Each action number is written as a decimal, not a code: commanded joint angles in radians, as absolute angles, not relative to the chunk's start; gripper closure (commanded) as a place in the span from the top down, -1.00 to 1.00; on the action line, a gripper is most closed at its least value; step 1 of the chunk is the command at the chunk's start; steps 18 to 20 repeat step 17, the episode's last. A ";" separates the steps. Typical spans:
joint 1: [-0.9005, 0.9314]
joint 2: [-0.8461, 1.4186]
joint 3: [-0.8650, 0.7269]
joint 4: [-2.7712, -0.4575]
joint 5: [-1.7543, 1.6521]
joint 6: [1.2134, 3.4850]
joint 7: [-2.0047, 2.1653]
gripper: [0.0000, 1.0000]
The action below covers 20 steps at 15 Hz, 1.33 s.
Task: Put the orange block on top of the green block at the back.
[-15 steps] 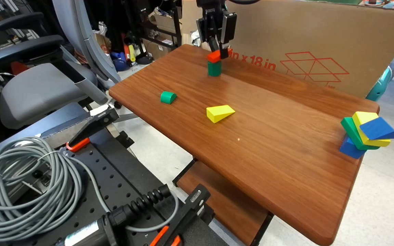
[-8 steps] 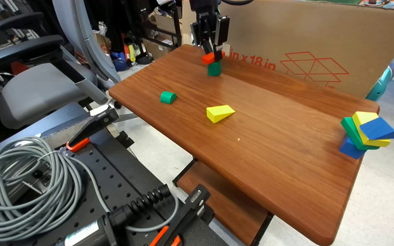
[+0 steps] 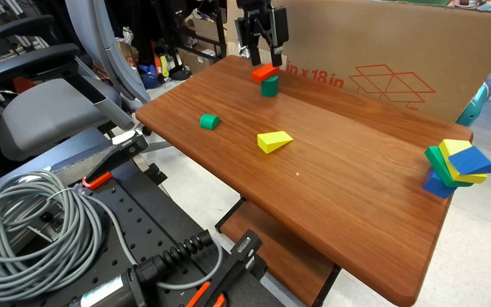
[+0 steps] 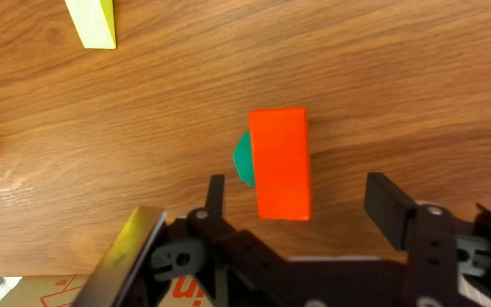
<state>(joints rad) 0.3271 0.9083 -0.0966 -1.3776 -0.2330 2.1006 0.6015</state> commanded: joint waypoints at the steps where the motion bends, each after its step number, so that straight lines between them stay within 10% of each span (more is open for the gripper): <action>1: 0.340 0.801 -0.090 -1.449 -0.243 2.115 0.579 1.00; 11: 0.244 0.284 0.033 -1.845 -0.100 2.165 0.374 1.00; 20: 0.243 0.295 0.034 -1.821 -0.122 2.145 0.398 1.00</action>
